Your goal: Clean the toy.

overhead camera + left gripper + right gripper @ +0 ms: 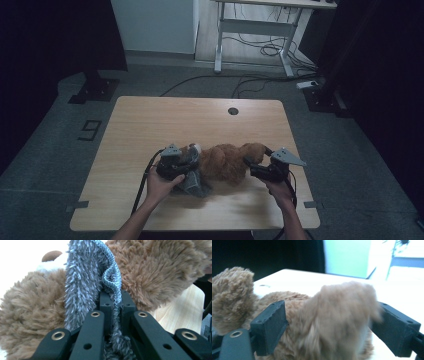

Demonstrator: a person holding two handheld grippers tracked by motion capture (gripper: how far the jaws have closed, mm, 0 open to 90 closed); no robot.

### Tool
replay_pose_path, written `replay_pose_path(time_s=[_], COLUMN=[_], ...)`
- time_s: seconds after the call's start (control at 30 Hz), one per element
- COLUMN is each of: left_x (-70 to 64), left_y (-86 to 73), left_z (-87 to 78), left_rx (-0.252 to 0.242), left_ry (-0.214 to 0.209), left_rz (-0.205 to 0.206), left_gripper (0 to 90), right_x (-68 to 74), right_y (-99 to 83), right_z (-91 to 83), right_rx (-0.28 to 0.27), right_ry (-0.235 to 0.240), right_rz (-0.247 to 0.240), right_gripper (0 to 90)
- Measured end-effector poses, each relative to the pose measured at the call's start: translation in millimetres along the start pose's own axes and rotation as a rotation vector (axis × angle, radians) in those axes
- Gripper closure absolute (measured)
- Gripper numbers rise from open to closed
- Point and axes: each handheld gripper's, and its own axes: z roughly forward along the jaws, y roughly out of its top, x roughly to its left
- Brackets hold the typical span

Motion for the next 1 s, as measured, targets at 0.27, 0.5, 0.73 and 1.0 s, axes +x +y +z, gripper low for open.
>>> replay_pose_path(time_s=[0.27,0.5,0.73,1.0], left_x=[-4.6,6.0,4.6,-12.4], left_y=[-17.3,-15.3,8.9,73.4], left_z=[3.9,12.1,-19.0,-35.6], left_rx=[0.056,0.068,-0.035,-0.112], left_ry=[-0.036,-0.004,-0.011,-0.029], left_rz=[-0.006,-0.035,-0.034,0.047], left_gripper=[83.6,83.6,83.1,82.7], right_x=[12.6,26.3,17.7,5.6], right_y=[-34.0,-52.9,-54.4,-56.4], right_z=[-6.8,-8.9,7.9,4.0], right_rx=[0.075,0.128,0.115,0.108], right_ry=[0.108,0.175,0.044,0.001], right_rz=[-0.039,-0.081,-0.113,-0.076], right_gripper=[52.0,55.5,56.1,56.1])
